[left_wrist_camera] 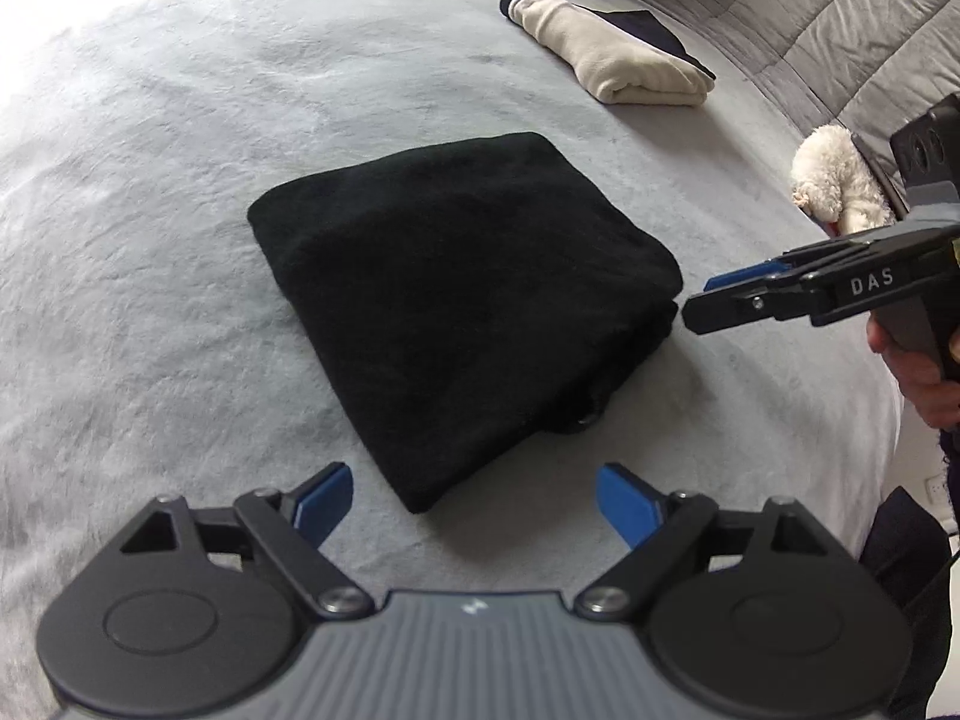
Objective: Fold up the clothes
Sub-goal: 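Open both tools and release the compact black bundle, then grasp the folded black shirt with both tools and lift it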
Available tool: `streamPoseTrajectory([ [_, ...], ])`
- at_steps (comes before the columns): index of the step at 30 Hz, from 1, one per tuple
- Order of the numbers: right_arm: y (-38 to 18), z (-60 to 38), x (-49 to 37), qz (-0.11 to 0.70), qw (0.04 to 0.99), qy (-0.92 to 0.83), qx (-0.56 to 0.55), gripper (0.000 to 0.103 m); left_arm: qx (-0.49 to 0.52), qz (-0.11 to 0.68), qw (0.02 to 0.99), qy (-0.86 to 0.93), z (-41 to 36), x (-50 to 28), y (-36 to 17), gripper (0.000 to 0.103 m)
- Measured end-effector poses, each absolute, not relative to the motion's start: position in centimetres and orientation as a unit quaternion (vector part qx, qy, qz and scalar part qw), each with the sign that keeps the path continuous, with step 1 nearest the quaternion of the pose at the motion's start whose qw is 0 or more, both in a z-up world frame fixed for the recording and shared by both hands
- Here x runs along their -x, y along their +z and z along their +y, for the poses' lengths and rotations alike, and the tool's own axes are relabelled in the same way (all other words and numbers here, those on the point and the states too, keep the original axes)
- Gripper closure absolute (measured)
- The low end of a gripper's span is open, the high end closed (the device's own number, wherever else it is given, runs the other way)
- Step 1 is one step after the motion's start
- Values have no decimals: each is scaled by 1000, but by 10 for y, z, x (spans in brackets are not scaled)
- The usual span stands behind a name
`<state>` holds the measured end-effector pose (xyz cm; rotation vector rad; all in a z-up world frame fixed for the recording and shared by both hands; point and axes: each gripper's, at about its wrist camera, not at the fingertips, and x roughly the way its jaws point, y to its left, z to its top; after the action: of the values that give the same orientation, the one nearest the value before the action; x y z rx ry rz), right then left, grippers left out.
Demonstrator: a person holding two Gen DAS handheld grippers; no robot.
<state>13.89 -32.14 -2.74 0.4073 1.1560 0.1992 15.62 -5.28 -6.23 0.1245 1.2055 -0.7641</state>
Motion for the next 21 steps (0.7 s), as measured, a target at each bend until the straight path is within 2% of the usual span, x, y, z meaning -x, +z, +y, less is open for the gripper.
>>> streamPoseTrajectory([
  [6, -45, -346, -158, 518, 796, 123, -287, 27, 82, 548, 754, -353, -23, -195, -83, 16],
  [9, -60, -350, -168, 502, 790, 136, -324, 30, 139, 527, 762, -350, -15, -204, -95, 24],
  [12, -73, -353, -174, 478, 787, 148, -361, 40, 201, 496, 768, -351, -8, -208, -109, 32],
  [16, -92, -354, -181, 452, 772, 170, -414, 62, 304, 462, 765, -332, 7, -212, -130, 56],
  [17, -96, -354, -183, 447, 769, 176, -421, 65, 321, 454, 764, -327, 8, -210, -134, 62],
  [18, -99, -353, -183, 442, 768, 180, -427, 65, 333, 447, 764, -324, 9, -209, -137, 64],
  [21, -105, -351, -183, 424, 769, 190, -440, 80, 366, 430, 763, -314, 8, -206, -144, 78],
])
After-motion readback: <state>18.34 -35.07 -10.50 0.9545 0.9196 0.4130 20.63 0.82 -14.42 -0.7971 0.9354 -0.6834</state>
